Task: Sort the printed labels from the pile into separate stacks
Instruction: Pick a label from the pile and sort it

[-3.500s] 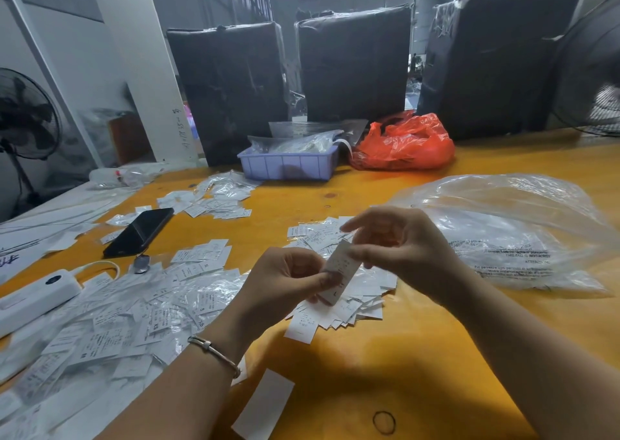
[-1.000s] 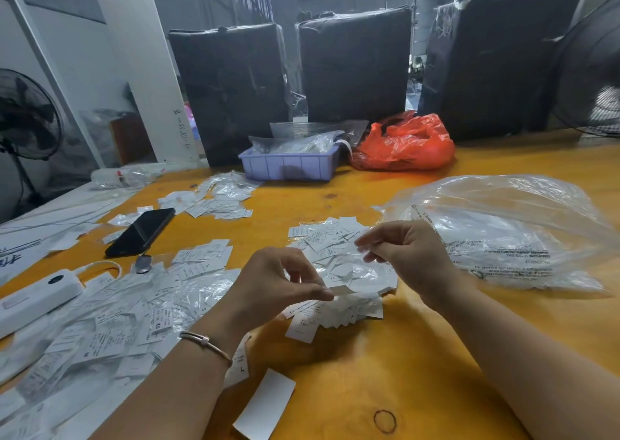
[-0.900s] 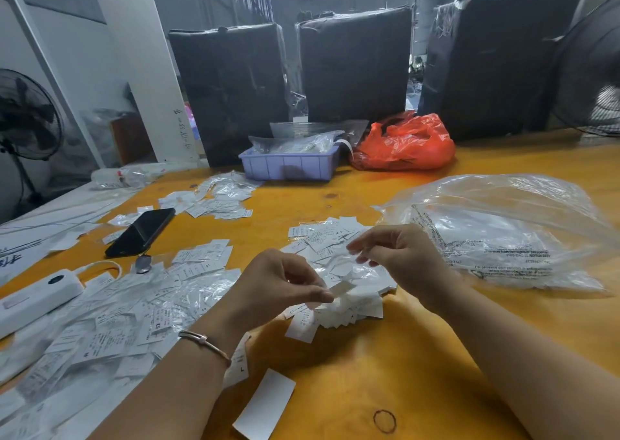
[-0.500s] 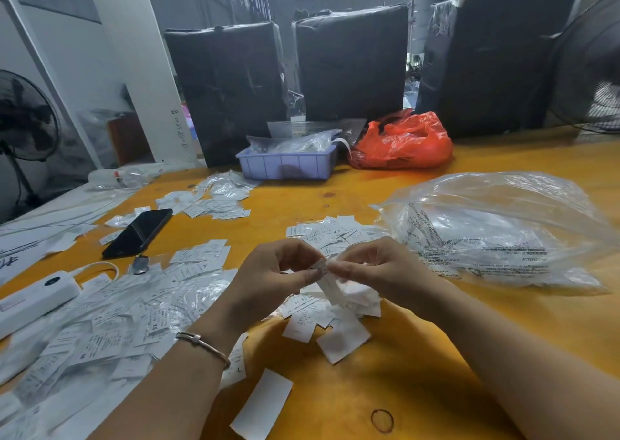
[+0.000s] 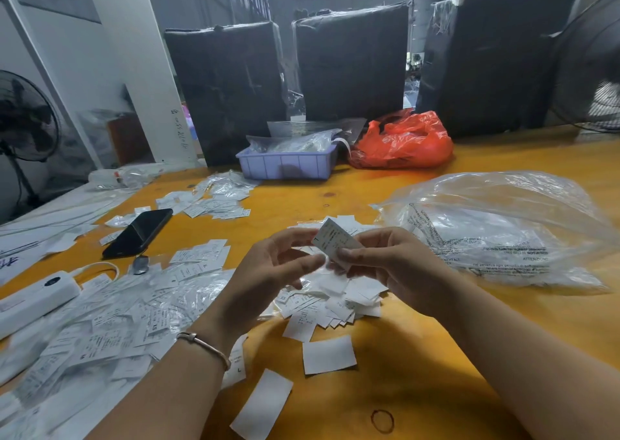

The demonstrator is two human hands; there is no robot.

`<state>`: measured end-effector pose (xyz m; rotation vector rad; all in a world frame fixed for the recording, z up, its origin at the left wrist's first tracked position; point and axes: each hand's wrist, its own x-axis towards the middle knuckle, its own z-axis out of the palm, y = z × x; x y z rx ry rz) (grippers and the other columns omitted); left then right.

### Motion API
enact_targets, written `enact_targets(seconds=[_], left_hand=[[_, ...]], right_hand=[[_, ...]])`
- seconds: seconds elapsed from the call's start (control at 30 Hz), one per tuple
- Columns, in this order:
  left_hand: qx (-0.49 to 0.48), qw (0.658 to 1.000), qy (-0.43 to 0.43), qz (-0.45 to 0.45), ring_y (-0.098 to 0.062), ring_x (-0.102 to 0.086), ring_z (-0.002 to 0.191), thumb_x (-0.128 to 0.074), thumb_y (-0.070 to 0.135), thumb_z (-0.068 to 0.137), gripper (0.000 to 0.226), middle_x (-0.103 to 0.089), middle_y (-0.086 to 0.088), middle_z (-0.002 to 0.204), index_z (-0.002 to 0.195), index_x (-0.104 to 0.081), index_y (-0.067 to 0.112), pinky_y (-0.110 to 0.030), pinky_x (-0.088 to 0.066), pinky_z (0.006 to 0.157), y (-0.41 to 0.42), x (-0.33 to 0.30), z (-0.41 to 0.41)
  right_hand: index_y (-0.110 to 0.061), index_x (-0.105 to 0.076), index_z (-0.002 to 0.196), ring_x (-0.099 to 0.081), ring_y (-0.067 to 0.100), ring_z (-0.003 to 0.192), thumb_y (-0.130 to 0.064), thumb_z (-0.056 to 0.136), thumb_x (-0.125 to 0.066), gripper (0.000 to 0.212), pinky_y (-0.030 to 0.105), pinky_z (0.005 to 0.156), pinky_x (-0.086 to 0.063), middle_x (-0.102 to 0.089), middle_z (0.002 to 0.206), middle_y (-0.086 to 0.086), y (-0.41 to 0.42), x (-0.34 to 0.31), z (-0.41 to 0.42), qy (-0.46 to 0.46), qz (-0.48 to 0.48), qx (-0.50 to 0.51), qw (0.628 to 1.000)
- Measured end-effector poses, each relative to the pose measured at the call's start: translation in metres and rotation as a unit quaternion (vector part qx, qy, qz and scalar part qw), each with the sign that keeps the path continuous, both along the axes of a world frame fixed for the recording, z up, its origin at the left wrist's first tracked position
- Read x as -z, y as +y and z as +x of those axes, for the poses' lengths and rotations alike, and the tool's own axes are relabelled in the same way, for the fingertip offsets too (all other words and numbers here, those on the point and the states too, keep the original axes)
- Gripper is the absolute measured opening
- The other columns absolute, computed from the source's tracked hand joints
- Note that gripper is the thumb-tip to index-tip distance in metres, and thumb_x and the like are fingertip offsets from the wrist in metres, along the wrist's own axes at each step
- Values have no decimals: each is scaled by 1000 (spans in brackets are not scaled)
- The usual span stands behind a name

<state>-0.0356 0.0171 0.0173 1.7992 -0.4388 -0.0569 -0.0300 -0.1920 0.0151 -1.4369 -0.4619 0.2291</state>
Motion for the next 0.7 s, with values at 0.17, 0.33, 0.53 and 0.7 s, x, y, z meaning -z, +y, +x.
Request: enact_targets(seconds=[0.17, 0.33, 0.53, 0.7], left_hand=[[6, 999, -30, 11, -13, -71, 80, -74, 5, 82, 18, -77, -2, 92, 98, -74, 12, -20, -54, 62, -2, -2, -4], [-46, 999, -4, 2, -16, -71, 73, -64, -9, 84, 24, -75, -8, 81, 99, -73, 8, -21, -55, 65, -2, 2, -1], [-56, 998, 17, -29, -11, -70, 81, -76, 7, 79, 23, -75, 0, 87, 99, -77, 20, -19, -55, 70, -1, 2, 1], [-47, 998, 9, -37, -9, -64, 71, -72, 34, 74, 18, -73, -3, 79, 85, -80, 23, -17, -53, 65, -3, -1, -3]], right_hand=[[6, -71, 98, -60, 25, 82, -17, 74, -69, 33, 27, 74, -49, -69, 92, 20, 2, 3, 0, 5, -15, 20, 1000], [-3, -70, 98, -67, 18, 80, -8, 82, -65, 18, 22, 67, -51, -73, 94, 13, -1, -2, 2, -14, 15, 116, 993], [-1, -65, 95, -70, 24, 63, 2, 84, -64, 12, 25, 54, -50, -73, 73, 13, -11, -4, 5, -113, -16, 242, 964], [-5, -68, 89, -65, 20, 57, -1, 85, -65, 7, 22, 52, -47, -70, 68, 11, -9, -7, 2, -169, -32, 237, 956]])
